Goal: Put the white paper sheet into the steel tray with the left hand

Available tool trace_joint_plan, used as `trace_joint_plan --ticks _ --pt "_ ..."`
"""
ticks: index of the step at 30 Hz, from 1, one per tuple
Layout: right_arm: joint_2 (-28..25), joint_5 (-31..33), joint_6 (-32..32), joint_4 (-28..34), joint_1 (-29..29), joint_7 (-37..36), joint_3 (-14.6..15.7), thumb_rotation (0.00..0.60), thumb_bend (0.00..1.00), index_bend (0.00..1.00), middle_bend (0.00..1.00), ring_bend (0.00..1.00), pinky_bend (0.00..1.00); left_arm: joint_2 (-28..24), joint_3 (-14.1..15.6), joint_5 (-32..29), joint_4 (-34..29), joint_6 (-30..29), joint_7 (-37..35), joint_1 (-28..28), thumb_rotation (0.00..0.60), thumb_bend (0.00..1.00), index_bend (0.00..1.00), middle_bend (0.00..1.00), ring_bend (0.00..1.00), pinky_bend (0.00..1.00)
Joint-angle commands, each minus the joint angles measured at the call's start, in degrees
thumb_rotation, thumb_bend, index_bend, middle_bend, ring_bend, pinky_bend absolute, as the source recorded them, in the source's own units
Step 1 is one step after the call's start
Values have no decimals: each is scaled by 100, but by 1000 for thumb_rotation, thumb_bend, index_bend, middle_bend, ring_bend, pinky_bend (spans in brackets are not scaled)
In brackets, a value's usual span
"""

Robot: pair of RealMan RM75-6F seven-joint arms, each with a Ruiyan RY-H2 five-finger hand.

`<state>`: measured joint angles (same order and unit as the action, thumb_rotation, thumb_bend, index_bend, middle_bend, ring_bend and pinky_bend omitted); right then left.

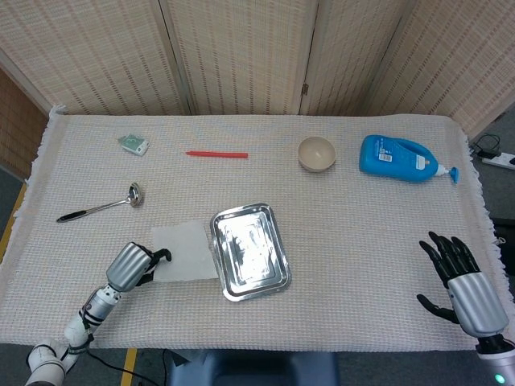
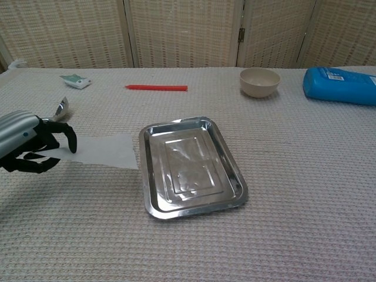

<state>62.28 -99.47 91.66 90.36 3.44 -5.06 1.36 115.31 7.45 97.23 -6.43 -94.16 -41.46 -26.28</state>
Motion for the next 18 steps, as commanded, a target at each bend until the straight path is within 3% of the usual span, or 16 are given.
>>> trace_joint_plan --ticks 1,12,18 --pt "-5 -17 12 6 -4 -10 7 600 238 0 0 0 0 -45 -64 -56 -22 -172 66 -33 600 622 535 1000 1000 1000" --pt "-119 -130 199 35 -61 -237 36 600 238 0 0 0 0 -28 -113 -29 -187 -777 545 -375 600 622 530 1000 1000 1000" --pt "-206 -222 350 36 -105 -424 59 600 238 0 0 0 0 23 14 159 -268 -914 1002 -705 600 622 519 1000 1000 1000"
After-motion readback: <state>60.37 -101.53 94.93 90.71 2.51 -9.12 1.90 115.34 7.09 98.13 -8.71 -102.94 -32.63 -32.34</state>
